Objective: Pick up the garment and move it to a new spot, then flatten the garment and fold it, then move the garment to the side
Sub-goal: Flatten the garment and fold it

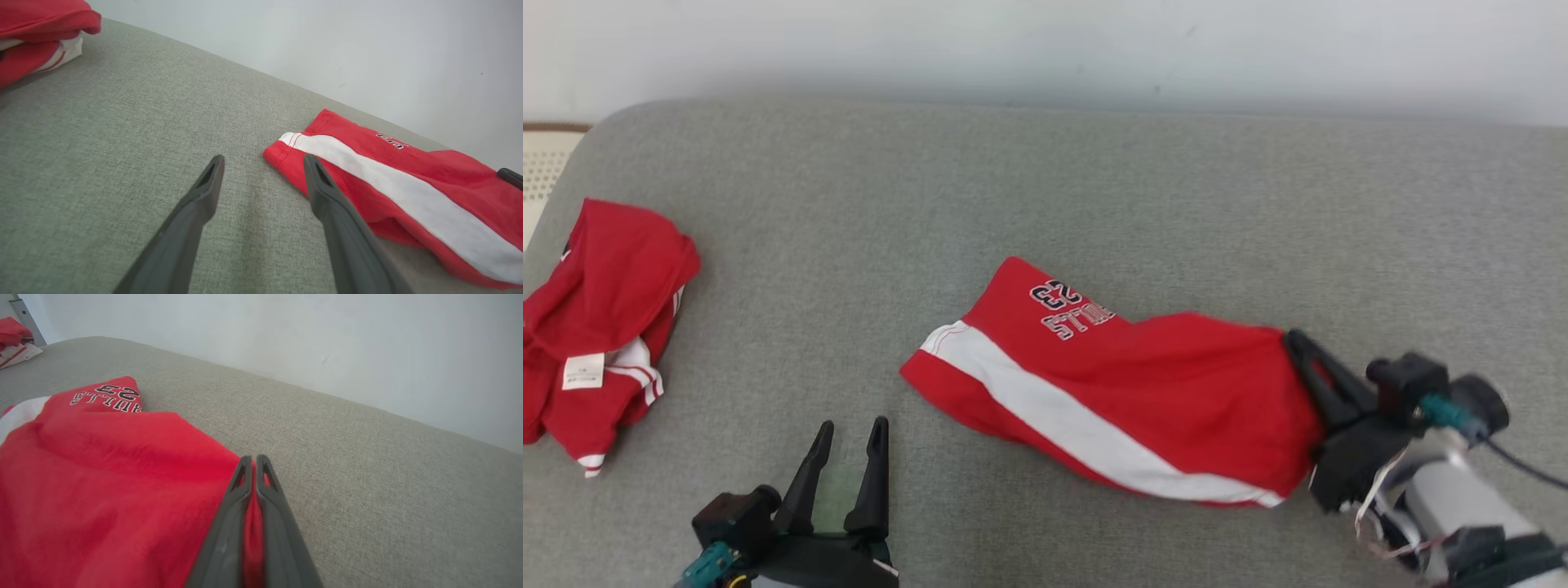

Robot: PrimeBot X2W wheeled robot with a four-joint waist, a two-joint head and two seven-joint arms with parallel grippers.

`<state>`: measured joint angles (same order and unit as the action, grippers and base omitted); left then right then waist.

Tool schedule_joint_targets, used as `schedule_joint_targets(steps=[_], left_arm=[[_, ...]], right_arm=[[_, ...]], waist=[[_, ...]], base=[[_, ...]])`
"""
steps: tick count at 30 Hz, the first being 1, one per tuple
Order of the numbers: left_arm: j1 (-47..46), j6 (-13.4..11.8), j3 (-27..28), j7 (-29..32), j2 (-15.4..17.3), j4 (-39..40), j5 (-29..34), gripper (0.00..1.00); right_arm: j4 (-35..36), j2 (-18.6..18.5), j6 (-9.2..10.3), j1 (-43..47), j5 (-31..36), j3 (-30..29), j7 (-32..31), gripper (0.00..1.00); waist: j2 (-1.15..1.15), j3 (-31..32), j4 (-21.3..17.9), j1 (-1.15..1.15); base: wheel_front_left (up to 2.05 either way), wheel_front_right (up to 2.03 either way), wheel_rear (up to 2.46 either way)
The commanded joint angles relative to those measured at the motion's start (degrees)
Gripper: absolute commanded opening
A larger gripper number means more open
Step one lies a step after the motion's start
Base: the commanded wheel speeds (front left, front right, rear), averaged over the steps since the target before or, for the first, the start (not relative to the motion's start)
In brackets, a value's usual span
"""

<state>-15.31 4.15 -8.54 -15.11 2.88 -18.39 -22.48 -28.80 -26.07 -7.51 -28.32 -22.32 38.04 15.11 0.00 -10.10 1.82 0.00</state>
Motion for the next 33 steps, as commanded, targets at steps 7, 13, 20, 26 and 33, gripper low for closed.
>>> schedule_joint_targets(steps=[7, 13, 20, 26, 33], left_arm=[[-1.75, -0.75, -3.25, -0.09, 0.03, 0.78, -1.92, 1.0], [-2.66, -1.19, -6.09, -0.09, 0.02, 1.16, -2.87, 1.0], [-1.64, -2.05, -6.04, -0.1, 0.01, 1.41, -2.5, 1.0], [0.97, -2.62, -1.87, -0.1, 0.03, 1.56, -0.28, 1.0], [4.04, -2.95, 2.36, -0.1, 0.04, 2.04, 1.88, 1.0]], right_arm=[[-5.07, -3.21, 0.04, -9.41, 1.26, 0.18, 0.04, 0.0], [-12.33, -3.65, 0.04, -15.21, 1.4, 0.84, 0.04, 0.0], [-17.22, -1.61, 0.04, -16.45, -0.45, -0.65, 0.03, 1.0], [-13.81, 0.99, 0.04, -11.16, 0.95, -6.4, 0.04, 1.0], [-8.67, 3.34, 0.04, -3.14, 2.56, -12.34, 0.04, 1.0]], waist=[[0.0, -4.31, 4.99, 0.0], [0.0, -5.75, 8.31, 0.0], [0.0, -4.21, 8.81, 0.0], [0.0, 0.18, 5.03, 0.0], [0.0, 4.53, 0.78, 0.0]], base=[[0.0, 0.0, 0.0], [0.0, 0.0, 0.0], [0.0, 0.0, 0.0], [0.0, 0.0, 0.0], [0.0, 0.0, 0.0]])
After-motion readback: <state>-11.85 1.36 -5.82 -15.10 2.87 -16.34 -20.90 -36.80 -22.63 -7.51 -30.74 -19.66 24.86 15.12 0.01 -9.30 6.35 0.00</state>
